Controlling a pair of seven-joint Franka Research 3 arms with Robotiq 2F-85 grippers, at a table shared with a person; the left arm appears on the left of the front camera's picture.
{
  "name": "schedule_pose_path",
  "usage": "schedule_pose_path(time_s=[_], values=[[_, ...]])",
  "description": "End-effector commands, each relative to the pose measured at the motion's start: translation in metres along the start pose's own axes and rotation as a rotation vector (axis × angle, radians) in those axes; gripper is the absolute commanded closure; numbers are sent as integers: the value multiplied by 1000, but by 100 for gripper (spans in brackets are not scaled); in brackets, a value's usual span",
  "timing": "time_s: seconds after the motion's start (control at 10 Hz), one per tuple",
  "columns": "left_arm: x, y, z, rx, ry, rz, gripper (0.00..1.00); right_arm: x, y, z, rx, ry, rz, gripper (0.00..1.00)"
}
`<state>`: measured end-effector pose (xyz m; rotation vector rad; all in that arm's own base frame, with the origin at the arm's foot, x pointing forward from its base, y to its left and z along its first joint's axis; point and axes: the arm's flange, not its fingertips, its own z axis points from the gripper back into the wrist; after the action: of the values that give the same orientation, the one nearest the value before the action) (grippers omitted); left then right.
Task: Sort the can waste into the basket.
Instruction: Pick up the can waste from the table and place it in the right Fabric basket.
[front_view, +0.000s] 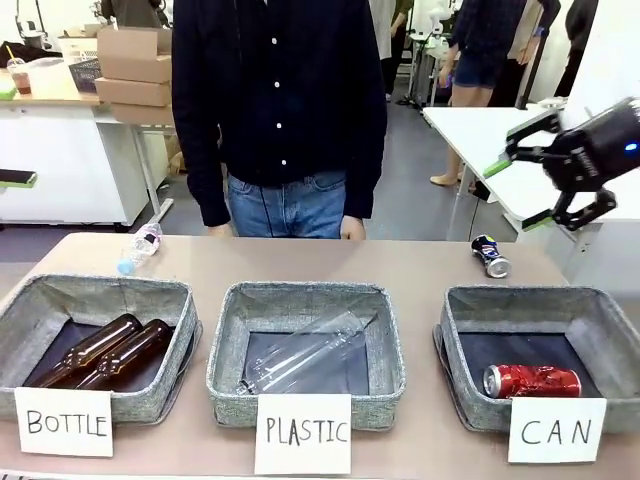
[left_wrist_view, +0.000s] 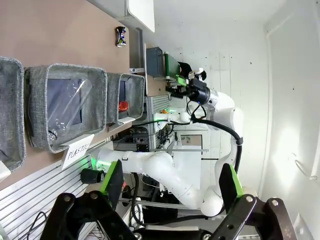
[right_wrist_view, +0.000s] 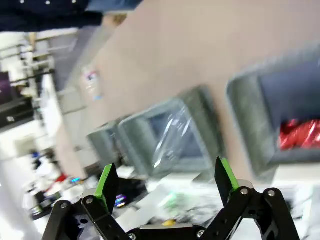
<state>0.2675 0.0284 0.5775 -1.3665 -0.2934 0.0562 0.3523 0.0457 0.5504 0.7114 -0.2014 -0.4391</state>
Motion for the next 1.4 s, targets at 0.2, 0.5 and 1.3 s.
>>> schedule_pose_path(time_s=[0.2, 0.5, 1.3], values=[[0, -4, 0, -21, 2, 1, 0, 62, 3, -26, -320, -275, 340, 0], [0, -4, 0, -21, 2, 1, 0, 52, 7, -25, -269, -209, 324, 0], [0, -4, 0, -21, 2, 1, 0, 212, -95, -163, -522, -91, 504, 0]])
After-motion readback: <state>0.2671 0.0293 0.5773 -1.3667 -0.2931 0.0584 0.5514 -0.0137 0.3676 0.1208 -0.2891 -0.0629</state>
